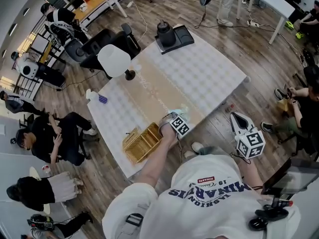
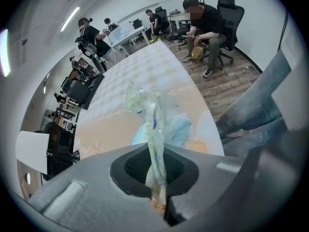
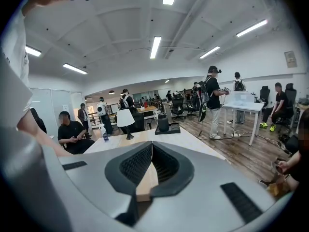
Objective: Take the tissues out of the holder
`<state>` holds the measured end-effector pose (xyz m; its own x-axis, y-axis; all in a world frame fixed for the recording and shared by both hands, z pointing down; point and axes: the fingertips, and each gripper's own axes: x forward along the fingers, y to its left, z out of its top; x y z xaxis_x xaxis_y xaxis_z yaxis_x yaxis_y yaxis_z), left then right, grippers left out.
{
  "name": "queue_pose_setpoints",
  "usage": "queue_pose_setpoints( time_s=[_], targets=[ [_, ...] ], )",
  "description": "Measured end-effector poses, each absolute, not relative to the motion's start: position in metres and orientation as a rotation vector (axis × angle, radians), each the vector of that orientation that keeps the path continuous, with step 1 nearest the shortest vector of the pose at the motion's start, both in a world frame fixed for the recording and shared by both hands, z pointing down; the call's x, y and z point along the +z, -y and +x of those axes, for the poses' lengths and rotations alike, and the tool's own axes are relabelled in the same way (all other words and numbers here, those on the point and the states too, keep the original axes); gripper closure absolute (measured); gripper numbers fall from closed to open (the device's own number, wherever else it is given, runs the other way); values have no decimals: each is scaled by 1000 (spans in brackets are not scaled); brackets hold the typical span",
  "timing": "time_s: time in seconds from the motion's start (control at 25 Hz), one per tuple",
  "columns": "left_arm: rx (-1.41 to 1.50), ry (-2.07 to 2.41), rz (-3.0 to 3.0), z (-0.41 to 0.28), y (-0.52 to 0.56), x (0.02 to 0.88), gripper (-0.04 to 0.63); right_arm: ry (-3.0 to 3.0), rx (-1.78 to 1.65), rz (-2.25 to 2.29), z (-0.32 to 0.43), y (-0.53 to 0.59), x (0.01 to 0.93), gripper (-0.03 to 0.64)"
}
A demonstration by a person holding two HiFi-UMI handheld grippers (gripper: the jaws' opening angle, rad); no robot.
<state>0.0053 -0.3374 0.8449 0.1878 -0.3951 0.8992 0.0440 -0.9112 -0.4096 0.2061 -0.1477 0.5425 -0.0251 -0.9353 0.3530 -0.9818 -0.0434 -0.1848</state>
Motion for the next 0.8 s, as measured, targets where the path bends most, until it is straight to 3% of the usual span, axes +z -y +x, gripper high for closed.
queue_pose_setpoints(
  time_s=[0.68, 0.8],
  targets=[
    [-1772, -223, -2114, 8, 339, 869, 589, 2089, 590, 2081, 210, 159, 542, 609],
    [-1751, -224, -2131, 10, 339, 866, 554, 2086, 592, 2080, 211, 159, 542, 607]
  ],
)
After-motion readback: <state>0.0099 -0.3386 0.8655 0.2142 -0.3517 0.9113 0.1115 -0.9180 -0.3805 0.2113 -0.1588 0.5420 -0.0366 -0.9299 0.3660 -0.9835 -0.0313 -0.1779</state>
